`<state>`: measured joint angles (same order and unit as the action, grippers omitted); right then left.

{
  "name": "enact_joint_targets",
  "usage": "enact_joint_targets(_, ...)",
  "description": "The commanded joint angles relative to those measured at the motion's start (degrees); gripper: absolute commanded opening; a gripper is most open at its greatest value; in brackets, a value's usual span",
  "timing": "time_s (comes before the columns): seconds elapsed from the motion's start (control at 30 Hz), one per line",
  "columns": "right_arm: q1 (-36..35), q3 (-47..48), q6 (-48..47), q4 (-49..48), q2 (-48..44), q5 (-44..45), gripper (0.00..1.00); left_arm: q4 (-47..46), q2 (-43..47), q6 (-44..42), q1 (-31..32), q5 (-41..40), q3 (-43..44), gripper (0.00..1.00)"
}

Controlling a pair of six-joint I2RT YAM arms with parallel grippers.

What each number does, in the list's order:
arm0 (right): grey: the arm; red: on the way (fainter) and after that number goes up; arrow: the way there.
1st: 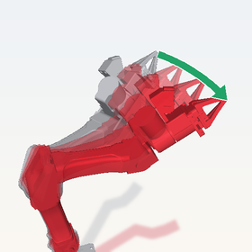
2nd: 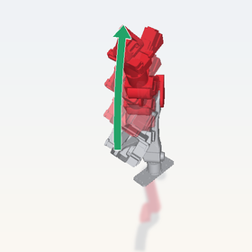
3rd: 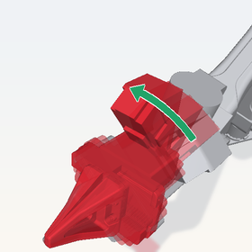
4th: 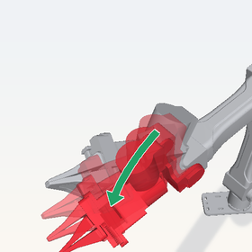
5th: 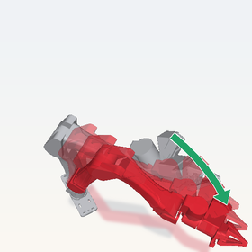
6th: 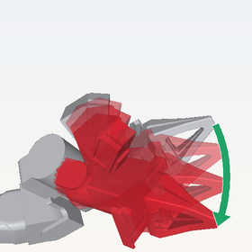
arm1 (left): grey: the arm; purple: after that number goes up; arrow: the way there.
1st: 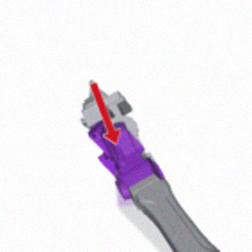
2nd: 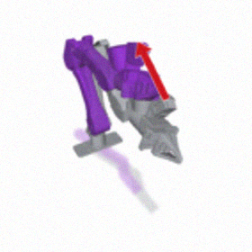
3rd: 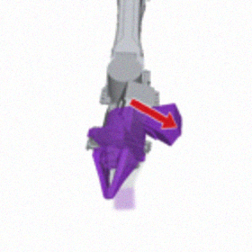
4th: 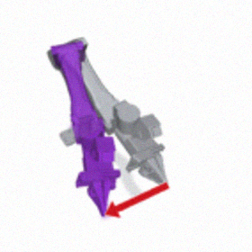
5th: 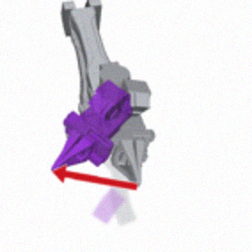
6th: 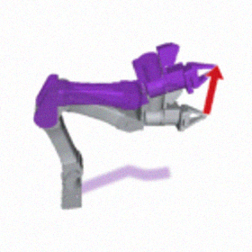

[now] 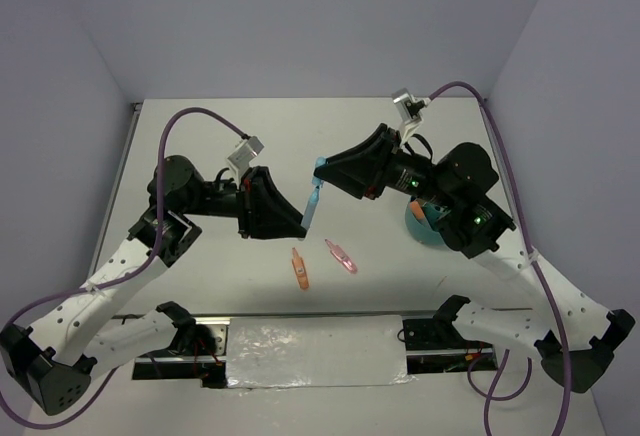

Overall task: Sort the stationery into containers
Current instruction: Close the pen cap on the pen.

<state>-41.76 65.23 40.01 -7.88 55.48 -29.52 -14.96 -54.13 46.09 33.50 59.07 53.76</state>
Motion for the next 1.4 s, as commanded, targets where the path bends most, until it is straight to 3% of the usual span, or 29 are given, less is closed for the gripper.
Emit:
enact_joint_targets(0.0,-0.7,1.3,-0.5,-1.3,-1.4,0.7,0.07,-3.1,0.3,-0.5,-0.2,0.3,1.4,0.00)
enact_joint_targets(0.3,-0.7,3.0,-0.5,-1.4,0.0,-0.8,0.08,-1.9,0.6,-1.5,-0.2,0.1,1.4,0.00)
enact_joint_targets(0.83,-1.9,-2.8,0.3,-1.4,-1.7,-0.8,0.08,-2.4,-0.9,-2.2,-0.2,-1.7,4.2,0.00)
enact_joint_targets(1.23,-4.9,-8.4,7.5,-9.0,-0.7,-3.1,0.05,2.4,-1.9,-9.2,-0.4,-11.8,9.2,0.00)
enact_joint_targets(1.37,-5.3,-9.9,9.3,-8.9,-0.8,-4.0,0.04,1.9,-4.1,-9.3,-1.2,-10.7,11.5,0.00)
